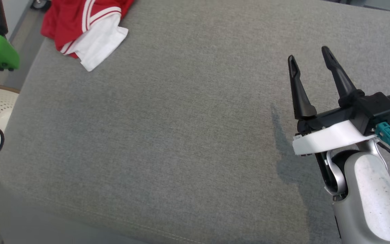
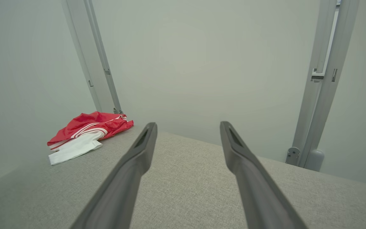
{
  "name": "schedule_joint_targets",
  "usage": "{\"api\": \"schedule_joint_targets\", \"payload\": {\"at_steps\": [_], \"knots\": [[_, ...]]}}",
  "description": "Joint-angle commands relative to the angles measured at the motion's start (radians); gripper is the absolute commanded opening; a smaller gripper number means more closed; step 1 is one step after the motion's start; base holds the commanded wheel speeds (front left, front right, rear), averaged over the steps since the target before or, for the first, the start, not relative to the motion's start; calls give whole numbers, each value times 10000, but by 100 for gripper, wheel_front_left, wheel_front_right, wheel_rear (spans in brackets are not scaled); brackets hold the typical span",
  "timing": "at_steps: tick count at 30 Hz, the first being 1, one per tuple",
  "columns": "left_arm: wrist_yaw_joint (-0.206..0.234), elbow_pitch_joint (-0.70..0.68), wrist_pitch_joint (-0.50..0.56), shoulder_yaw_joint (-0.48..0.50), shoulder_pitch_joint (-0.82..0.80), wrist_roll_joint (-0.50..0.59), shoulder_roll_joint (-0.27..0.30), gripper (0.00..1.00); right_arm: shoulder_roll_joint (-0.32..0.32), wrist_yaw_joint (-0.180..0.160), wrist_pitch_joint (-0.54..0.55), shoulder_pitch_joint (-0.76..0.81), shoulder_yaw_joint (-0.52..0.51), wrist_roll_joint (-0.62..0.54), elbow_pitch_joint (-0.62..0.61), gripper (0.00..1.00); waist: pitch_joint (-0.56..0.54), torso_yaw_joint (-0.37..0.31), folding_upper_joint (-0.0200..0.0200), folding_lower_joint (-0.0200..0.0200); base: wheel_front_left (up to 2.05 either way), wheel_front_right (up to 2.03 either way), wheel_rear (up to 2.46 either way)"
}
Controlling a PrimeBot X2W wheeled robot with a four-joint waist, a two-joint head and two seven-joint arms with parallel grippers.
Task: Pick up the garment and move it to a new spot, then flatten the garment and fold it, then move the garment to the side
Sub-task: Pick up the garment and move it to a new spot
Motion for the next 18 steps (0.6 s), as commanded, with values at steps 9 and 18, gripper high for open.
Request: {"api": "schedule_joint_targets", "payload": {"at_steps": [9, 18], "knots": [[-211, 2837, 677, -1094, -1875, -352, 899, 100, -40, 0, 361, -62, 344, -308, -2085, 100, 2963, -2372, 0, -2, 0, 0, 0], [-216, 4919, 367, -1116, -2471, -453, 1334, 100, -36, 0, 644, 0, 378, -658, -3383, 100, 3925, -2693, 0, -2, 0, 0, 0]]}}
